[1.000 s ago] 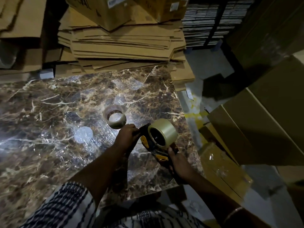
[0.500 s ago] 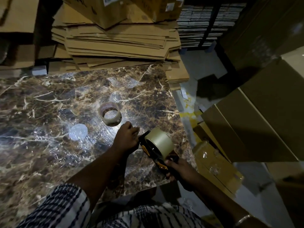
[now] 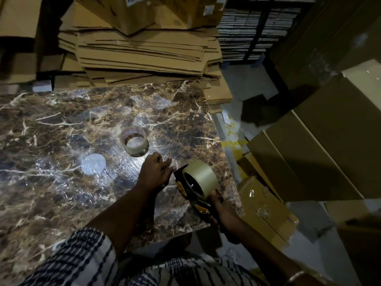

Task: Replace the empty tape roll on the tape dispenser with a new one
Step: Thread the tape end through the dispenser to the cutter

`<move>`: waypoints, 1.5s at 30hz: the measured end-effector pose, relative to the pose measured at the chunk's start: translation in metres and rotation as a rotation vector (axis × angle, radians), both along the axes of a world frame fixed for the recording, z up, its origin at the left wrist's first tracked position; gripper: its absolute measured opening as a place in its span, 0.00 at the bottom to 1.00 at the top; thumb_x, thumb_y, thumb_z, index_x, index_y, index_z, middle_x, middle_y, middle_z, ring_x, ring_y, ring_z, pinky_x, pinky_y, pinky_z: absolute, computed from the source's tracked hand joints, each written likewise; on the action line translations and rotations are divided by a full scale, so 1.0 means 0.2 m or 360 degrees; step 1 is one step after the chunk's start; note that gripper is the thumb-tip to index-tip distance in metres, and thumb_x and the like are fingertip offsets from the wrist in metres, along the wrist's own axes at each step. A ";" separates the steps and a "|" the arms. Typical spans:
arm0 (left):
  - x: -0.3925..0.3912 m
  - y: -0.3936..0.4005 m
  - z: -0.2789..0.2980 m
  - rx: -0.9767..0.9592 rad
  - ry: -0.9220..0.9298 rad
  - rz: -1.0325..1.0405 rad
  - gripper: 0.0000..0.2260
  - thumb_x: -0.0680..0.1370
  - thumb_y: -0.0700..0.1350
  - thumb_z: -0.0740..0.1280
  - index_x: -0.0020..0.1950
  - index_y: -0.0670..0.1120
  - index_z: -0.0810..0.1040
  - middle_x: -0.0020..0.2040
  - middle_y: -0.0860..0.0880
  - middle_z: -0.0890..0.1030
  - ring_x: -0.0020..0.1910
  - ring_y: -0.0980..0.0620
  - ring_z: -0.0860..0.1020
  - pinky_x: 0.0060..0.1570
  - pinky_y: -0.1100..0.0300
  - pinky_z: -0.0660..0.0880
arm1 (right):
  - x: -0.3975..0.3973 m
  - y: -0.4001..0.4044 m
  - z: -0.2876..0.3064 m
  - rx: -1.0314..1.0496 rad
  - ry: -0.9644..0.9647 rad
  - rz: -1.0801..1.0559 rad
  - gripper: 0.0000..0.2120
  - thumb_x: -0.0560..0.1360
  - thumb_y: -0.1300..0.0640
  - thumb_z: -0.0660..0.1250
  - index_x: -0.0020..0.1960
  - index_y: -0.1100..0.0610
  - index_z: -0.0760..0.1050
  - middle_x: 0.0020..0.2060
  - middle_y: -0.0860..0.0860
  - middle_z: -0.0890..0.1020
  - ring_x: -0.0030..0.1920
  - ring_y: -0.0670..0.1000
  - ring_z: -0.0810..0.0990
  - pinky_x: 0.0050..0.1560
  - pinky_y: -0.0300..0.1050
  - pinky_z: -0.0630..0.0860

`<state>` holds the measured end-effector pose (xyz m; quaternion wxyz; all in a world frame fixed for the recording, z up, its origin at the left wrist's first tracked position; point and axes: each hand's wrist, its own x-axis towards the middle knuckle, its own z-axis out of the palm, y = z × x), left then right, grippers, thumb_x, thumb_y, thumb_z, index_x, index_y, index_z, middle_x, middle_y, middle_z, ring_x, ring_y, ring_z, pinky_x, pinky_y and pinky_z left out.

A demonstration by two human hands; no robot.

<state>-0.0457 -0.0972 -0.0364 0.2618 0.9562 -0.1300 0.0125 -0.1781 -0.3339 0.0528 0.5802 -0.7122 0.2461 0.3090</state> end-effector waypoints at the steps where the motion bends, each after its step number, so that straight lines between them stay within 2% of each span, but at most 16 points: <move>1: 0.00 -0.01 0.00 0.0015 0.0013 0.0013 0.15 0.74 0.56 0.69 0.54 0.48 0.84 0.38 0.47 0.70 0.36 0.46 0.70 0.34 0.58 0.67 | -0.02 -0.01 -0.01 -0.0043 0.0013 0.0007 0.28 0.67 0.23 0.55 0.39 0.46 0.78 0.23 0.50 0.71 0.22 0.49 0.66 0.26 0.41 0.61; 11: -0.07 -0.05 -0.01 0.0071 0.0053 0.0151 0.20 0.72 0.58 0.67 0.59 0.49 0.82 0.43 0.47 0.70 0.42 0.45 0.70 0.38 0.57 0.62 | 0.03 0.02 0.09 -0.0475 0.0146 0.0202 0.32 0.69 0.25 0.51 0.36 0.52 0.75 0.16 0.44 0.70 0.16 0.39 0.66 0.28 0.39 0.61; 13: -0.07 -0.05 -0.01 0.0096 0.0053 0.0144 0.22 0.71 0.60 0.66 0.60 0.49 0.82 0.44 0.47 0.71 0.43 0.45 0.70 0.38 0.57 0.62 | 0.05 0.04 0.11 -0.0575 0.0114 0.0280 0.35 0.66 0.22 0.49 0.35 0.52 0.75 0.20 0.46 0.72 0.20 0.43 0.70 0.29 0.40 0.62; 16: -0.07 -0.04 -0.01 0.0135 0.0020 0.0109 0.23 0.72 0.59 0.64 0.60 0.49 0.82 0.44 0.46 0.71 0.41 0.44 0.70 0.38 0.57 0.62 | 0.11 0.04 0.14 -0.0684 0.0117 0.0359 0.43 0.63 0.17 0.47 0.49 0.50 0.81 0.36 0.54 0.82 0.38 0.54 0.82 0.36 0.43 0.70; 18: -0.06 -0.03 -0.02 0.0170 -0.0001 0.0084 0.23 0.72 0.59 0.64 0.61 0.49 0.81 0.44 0.45 0.71 0.41 0.44 0.70 0.38 0.56 0.63 | 0.16 0.04 0.20 -0.0722 0.0155 0.0350 0.45 0.65 0.17 0.47 0.54 0.52 0.81 0.38 0.54 0.82 0.38 0.54 0.81 0.34 0.42 0.71; 22: -0.07 -0.02 -0.03 0.0171 0.0003 0.0101 0.21 0.71 0.58 0.67 0.61 0.51 0.81 0.43 0.45 0.71 0.40 0.44 0.70 0.37 0.56 0.65 | 0.23 0.08 0.30 -0.0825 0.0098 0.0457 0.33 0.68 0.20 0.47 0.32 0.48 0.69 0.29 0.48 0.69 0.31 0.48 0.69 0.32 0.43 0.62; 24: -0.07 -0.02 -0.03 0.0167 -0.0005 0.0101 0.20 0.71 0.57 0.68 0.61 0.51 0.81 0.42 0.46 0.70 0.40 0.45 0.69 0.37 0.56 0.63 | 0.23 0.11 0.33 -0.0812 0.0103 0.0457 0.29 0.68 0.20 0.48 0.32 0.45 0.66 0.30 0.47 0.70 0.32 0.47 0.69 0.32 0.42 0.62; 27: -0.06 -0.01 -0.04 0.0171 -0.0021 0.0083 0.20 0.72 0.58 0.66 0.61 0.51 0.81 0.42 0.46 0.70 0.40 0.45 0.69 0.38 0.55 0.65 | 0.22 0.12 0.31 -0.0812 0.0116 0.0453 0.29 0.68 0.20 0.49 0.37 0.44 0.70 0.33 0.47 0.72 0.34 0.47 0.71 0.33 0.41 0.65; 30: -0.06 0.00 -0.04 0.0201 -0.0023 0.0062 0.21 0.72 0.58 0.66 0.62 0.51 0.80 0.43 0.46 0.71 0.41 0.44 0.70 0.39 0.54 0.68 | 0.18 0.13 0.25 -0.0821 0.0162 0.0367 0.50 0.59 0.13 0.48 0.59 0.51 0.76 0.42 0.52 0.78 0.41 0.53 0.77 0.36 0.41 0.68; 31: -0.06 0.00 -0.04 0.0209 -0.0021 0.0058 0.21 0.72 0.58 0.66 0.62 0.51 0.80 0.44 0.46 0.71 0.41 0.44 0.70 0.39 0.54 0.68 | 0.17 0.14 0.24 -0.0841 0.0173 0.0352 0.53 0.57 0.12 0.47 0.59 0.52 0.76 0.41 0.51 0.77 0.39 0.52 0.76 0.35 0.41 0.67; 35: -0.06 -0.01 -0.04 0.0210 0.0003 0.0055 0.21 0.72 0.58 0.67 0.62 0.51 0.80 0.44 0.45 0.72 0.42 0.44 0.70 0.39 0.54 0.68 | 0.18 0.15 0.31 -0.0856 0.0168 0.0334 0.32 0.66 0.19 0.49 0.36 0.47 0.69 0.30 0.45 0.69 0.31 0.45 0.68 0.32 0.40 0.63; 37: -0.05 -0.01 -0.04 0.0210 0.0002 0.0041 0.21 0.72 0.58 0.67 0.62 0.51 0.80 0.44 0.45 0.71 0.42 0.44 0.70 0.39 0.54 0.68 | 0.19 0.16 0.31 -0.0860 0.0214 0.0311 0.40 0.63 0.16 0.49 0.42 0.52 0.73 0.32 0.47 0.71 0.31 0.46 0.70 0.34 0.40 0.67; 39: -0.06 0.00 -0.04 0.0193 -0.0016 0.0027 0.21 0.72 0.58 0.67 0.61 0.51 0.80 0.43 0.45 0.71 0.41 0.44 0.70 0.39 0.54 0.68 | 0.17 0.17 0.27 -0.0905 0.0277 0.0313 0.53 0.58 0.12 0.48 0.60 0.53 0.74 0.36 0.53 0.76 0.32 0.51 0.75 0.33 0.41 0.71; 40: -0.06 0.00 -0.04 0.0185 -0.0027 0.0025 0.20 0.72 0.57 0.67 0.61 0.51 0.81 0.43 0.45 0.71 0.41 0.44 0.70 0.38 0.54 0.68 | 0.16 0.17 0.25 -0.0891 0.0295 0.0319 0.55 0.55 0.11 0.47 0.62 0.52 0.73 0.38 0.56 0.79 0.34 0.54 0.79 0.33 0.42 0.73; 42: -0.05 0.01 -0.04 0.0185 -0.0029 0.0026 0.21 0.72 0.57 0.68 0.61 0.50 0.80 0.44 0.45 0.72 0.41 0.44 0.70 0.39 0.54 0.68 | 0.15 0.17 0.26 -0.0812 0.0318 0.0292 0.54 0.54 0.11 0.46 0.52 0.53 0.77 0.38 0.58 0.81 0.37 0.56 0.82 0.36 0.44 0.72; 45: -0.05 0.00 -0.04 0.0223 -0.0036 0.0015 0.21 0.72 0.57 0.67 0.62 0.50 0.80 0.44 0.45 0.72 0.41 0.44 0.70 0.39 0.54 0.68 | 0.16 0.18 0.29 -0.0835 0.0273 0.0288 0.43 0.57 0.14 0.46 0.37 0.52 0.74 0.30 0.53 0.76 0.32 0.52 0.75 0.33 0.42 0.67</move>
